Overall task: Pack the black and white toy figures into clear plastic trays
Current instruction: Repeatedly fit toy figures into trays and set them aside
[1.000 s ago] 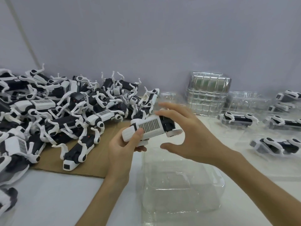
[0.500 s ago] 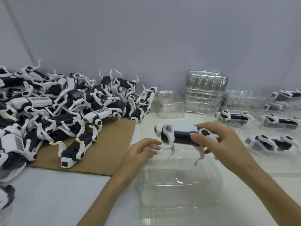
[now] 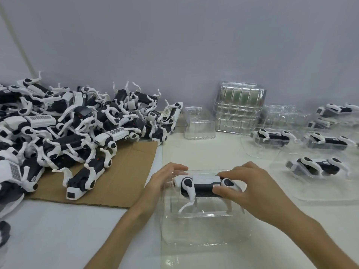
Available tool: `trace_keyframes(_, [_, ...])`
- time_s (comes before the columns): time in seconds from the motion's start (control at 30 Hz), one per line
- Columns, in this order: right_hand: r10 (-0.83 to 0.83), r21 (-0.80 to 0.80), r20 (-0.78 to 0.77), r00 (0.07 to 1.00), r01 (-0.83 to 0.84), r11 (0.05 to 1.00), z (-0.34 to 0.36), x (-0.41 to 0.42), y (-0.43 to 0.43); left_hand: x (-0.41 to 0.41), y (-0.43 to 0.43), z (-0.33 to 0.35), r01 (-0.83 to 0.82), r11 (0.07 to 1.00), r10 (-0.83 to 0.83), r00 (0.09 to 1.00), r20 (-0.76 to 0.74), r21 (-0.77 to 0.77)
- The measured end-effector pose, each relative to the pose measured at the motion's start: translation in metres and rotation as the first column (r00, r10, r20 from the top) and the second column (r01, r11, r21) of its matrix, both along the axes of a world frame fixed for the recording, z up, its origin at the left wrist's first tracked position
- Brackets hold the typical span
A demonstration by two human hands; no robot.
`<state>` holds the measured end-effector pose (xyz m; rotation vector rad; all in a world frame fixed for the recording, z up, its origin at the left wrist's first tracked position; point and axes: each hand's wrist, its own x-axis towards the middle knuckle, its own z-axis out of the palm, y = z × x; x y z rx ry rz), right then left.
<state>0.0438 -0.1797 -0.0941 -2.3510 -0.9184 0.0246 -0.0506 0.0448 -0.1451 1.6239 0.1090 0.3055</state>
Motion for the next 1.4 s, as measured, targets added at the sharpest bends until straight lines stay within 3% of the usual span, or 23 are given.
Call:
trace_keyframes(0.1, [-0.006,0.001,0.018,1.000,0.006,1.000,-0.006,-0.001,0.001,-0.002,0.003,0.002,0.031,0.997,-0.028,0.998,-0.056,0.069])
trace_keyframes(0.23, [-0.022,0.101,0.028,0.999,0.019,0.995,-0.015,-0.001,-0.001,-0.004,0.004,0.005,-0.015,0.999,0.021,0.994,-0.106,0.050])
trace_keyframes(0.3, [-0.091,0.174,-0.161,0.983,0.119,0.978,-0.018,0.007,-0.002,-0.003,-0.001,0.006,-0.131,0.986,0.146,0.975,-0.170,0.099])
trace_keyframes(0.4, [-0.171,0.153,-0.532,0.829,0.293,0.944,-0.023,0.023,-0.004,-0.002,-0.003,0.006,-0.330,0.915,0.379,0.900,-0.214,0.234])
trace_keyframes(0.53, [-0.131,0.175,-0.615,0.778,0.297,0.939,-0.021,0.025,-0.008,-0.004,-0.001,0.005,-0.410,0.832,0.481,0.869,-0.118,0.373])
trace_keyframes(0.63, [0.086,0.285,-0.694,0.715,0.163,0.944,-0.021,0.015,-0.005,-0.005,-0.006,0.008,-0.394,0.874,0.425,0.904,-0.054,0.283])
trace_keyframes(0.7, [0.216,0.400,-0.656,0.723,0.091,0.912,-0.026,0.019,-0.006,-0.003,-0.008,0.015,-0.346,0.927,0.356,0.933,-0.049,0.143])
trace_keyframes(0.77, [0.297,0.508,-0.567,0.768,0.043,0.860,-0.027,0.017,-0.007,-0.004,-0.005,0.020,-0.183,0.982,0.188,0.976,-0.107,0.056])
trace_keyframes(0.87, [0.277,0.613,-0.418,0.865,0.044,0.789,-0.025,0.007,-0.014,-0.008,-0.005,0.019,0.019,1.000,-0.020,0.986,-0.164,-0.004])
trace_keyframes(1.03, [0.263,0.668,-0.343,0.901,0.038,0.743,-0.018,0.003,-0.012,-0.002,-0.009,0.007,-0.047,0.998,0.044,0.995,-0.095,-0.033])
trace_keyframes(1.2, [0.216,0.638,-0.348,0.912,0.062,0.767,-0.020,0.004,-0.014,0.000,-0.006,0.003,-0.163,0.981,0.166,0.986,-0.028,0.103])
trace_keyframes(1.4, [0.160,0.621,-0.352,0.922,0.103,0.777,-0.024,0.008,-0.014,0.001,-0.009,0.000,-0.242,0.959,0.232,0.969,0.080,0.150])
